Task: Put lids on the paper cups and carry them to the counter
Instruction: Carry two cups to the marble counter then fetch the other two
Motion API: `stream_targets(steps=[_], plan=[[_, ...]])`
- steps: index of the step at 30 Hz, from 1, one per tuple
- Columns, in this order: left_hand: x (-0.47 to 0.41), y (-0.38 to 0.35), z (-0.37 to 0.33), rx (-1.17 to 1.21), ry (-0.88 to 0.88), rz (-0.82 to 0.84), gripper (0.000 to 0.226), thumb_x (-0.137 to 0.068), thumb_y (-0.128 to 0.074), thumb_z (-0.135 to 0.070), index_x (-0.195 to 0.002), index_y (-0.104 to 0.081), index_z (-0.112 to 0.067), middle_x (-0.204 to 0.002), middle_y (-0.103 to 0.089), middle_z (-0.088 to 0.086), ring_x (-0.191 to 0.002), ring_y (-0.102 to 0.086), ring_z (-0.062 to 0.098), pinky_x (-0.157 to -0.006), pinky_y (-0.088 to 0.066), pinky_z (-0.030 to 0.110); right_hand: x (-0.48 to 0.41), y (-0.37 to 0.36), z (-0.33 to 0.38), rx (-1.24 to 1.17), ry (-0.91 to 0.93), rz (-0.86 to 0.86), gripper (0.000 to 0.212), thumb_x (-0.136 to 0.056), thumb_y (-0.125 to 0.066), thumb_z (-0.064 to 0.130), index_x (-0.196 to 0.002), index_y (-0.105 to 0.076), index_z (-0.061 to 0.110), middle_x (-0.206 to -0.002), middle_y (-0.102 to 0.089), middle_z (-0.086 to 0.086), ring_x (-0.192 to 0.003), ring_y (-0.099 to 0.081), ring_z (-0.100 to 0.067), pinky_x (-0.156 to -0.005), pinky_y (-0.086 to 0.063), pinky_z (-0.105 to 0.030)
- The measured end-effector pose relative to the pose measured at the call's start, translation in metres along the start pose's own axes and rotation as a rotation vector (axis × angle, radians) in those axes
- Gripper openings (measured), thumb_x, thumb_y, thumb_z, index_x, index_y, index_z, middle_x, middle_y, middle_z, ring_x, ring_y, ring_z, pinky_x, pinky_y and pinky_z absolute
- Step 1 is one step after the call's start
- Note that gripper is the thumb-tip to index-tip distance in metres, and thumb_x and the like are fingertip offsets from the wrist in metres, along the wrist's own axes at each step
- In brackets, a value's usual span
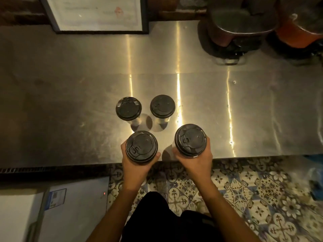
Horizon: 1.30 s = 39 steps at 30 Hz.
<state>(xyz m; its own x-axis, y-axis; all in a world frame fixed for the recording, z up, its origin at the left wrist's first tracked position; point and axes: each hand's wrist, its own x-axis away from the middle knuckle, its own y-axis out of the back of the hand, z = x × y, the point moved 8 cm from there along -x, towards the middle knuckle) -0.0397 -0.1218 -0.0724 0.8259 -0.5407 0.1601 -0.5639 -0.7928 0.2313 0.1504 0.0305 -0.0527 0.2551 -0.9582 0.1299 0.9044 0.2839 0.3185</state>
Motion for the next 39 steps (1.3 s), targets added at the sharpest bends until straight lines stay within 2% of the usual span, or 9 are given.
stream_targets(steps=[4, 9, 13, 18, 23, 26, 30, 34, 39], plan=[[0.031, -0.063, -0.033, 0.032, -0.073, 0.151, 0.101, -0.052, -0.100, -0.029, -0.134, -0.042, -0.028, -0.130, -0.056, -0.022, -0.123, -0.055, -0.003, -0.102, -0.044, 0.012, 0.023, 0.080, -0.004, -0.054, -0.020, -0.125, 0.099, -0.053, -0.100, 0.031, -0.130, -0.039, 0.051, -0.122, -0.055, 0.030, -0.117, -0.058, 0.001, -0.100, -0.053, -0.031], [0.099, -0.175, -0.071, 0.066, -0.125, 0.411, 0.096, -0.048, -0.096, -0.044, -0.131, -0.046, -0.043, -0.128, -0.059, -0.023, -0.123, -0.056, -0.006, -0.108, -0.045, 0.024, 0.073, 0.209, -0.024, -0.157, 0.005, -0.350, 0.100, -0.059, -0.097, 0.005, -0.139, -0.039, 0.021, -0.125, -0.057, 0.018, -0.114, -0.061, 0.003, -0.094, -0.052, -0.017], [0.189, -0.261, -0.093, 0.075, -0.176, 0.622, 0.103, -0.051, -0.096, -0.040, -0.140, -0.049, -0.022, -0.133, -0.063, -0.007, -0.126, -0.060, 0.007, -0.107, -0.049, 0.032, 0.131, 0.320, -0.045, -0.174, 0.008, -0.564, 0.094, -0.061, -0.096, 0.021, -0.139, -0.043, 0.023, -0.129, -0.059, 0.014, -0.121, -0.060, -0.004, -0.097, -0.052, -0.023], [0.359, -0.366, -0.126, 0.084, -0.294, 0.974, 0.093, -0.060, -0.095, -0.019, -0.140, -0.048, -0.007, -0.128, -0.062, -0.005, -0.116, -0.058, -0.013, -0.097, -0.049, 0.010, 0.242, 0.461, -0.080, -0.229, -0.027, -0.842, 0.087, -0.070, -0.093, 0.013, -0.141, -0.044, 0.027, -0.130, -0.060, 0.021, -0.123, -0.059, -0.001, -0.099, -0.053, -0.026], [0.516, -0.434, -0.128, 0.036, -0.326, 1.348, 0.109, -0.063, -0.088, -0.056, -0.149, -0.041, -0.008, -0.143, -0.057, 0.006, -0.133, -0.057, 0.015, -0.110, -0.049, 0.044, 0.359, 0.555, -0.113, -0.285, -0.072, -1.111, 0.084, -0.069, -0.086, 0.020, -0.139, -0.043, 0.036, -0.137, -0.058, 0.012, -0.126, -0.057, -0.003, -0.097, -0.051, -0.020], [0.609, -0.455, -0.127, -0.008, -0.386, 1.571, 0.103, -0.066, -0.083, -0.051, -0.149, -0.037, -0.012, -0.138, -0.057, -0.007, -0.127, -0.058, 0.000, -0.105, -0.051, 0.029, 0.432, 0.589, -0.135, -0.321, -0.092, -1.310, 0.086, -0.068, -0.084, 0.030, -0.144, -0.043, 0.024, -0.135, -0.059, 0.010, -0.125, -0.058, -0.005, -0.098, -0.052, -0.025], [0.716, -0.469, -0.120, -0.032, -0.449, 1.855, 0.100, -0.069, -0.081, -0.047, -0.152, -0.033, -0.015, -0.141, -0.057, -0.004, -0.127, -0.060, 0.008, -0.103, -0.053, 0.031, 0.512, 0.618, -0.155, -0.322, -0.116, -1.521, 0.092, -0.066, -0.082, 0.033, -0.145, -0.042, 0.011, -0.135, -0.061, -0.005, -0.124, -0.061, -0.019, -0.099, -0.054, -0.043], [0.816, -0.481, -0.112, -0.032, -0.461, 2.079, 0.092, -0.071, -0.081, -0.046, -0.149, -0.037, -0.023, -0.135, -0.061, -0.014, -0.121, -0.063, 0.005, -0.094, -0.055, 0.022, 0.580, 0.644, -0.170, -0.338, -0.123, -1.739, 0.082, -0.064, -0.080, 0.028, -0.139, -0.047, 0.020, -0.129, -0.066, 0.002, -0.118, -0.065, -0.016, -0.091, -0.056, -0.030], [0.934, -0.496, -0.109, 0.007, -0.489, 2.303, 0.090, -0.073, -0.081, -0.042, -0.148, -0.033, -0.033, -0.121, -0.057, -0.045, -0.113, -0.060, -0.013, -0.090, -0.054, 0.013, 0.651, 0.678, -0.194, -0.356, -0.184, -2.001, 0.076, -0.062, -0.080, 0.035, -0.132, -0.050, 0.033, -0.121, -0.070, 0.009, -0.112, -0.067, -0.016, -0.087, -0.059, -0.033]])
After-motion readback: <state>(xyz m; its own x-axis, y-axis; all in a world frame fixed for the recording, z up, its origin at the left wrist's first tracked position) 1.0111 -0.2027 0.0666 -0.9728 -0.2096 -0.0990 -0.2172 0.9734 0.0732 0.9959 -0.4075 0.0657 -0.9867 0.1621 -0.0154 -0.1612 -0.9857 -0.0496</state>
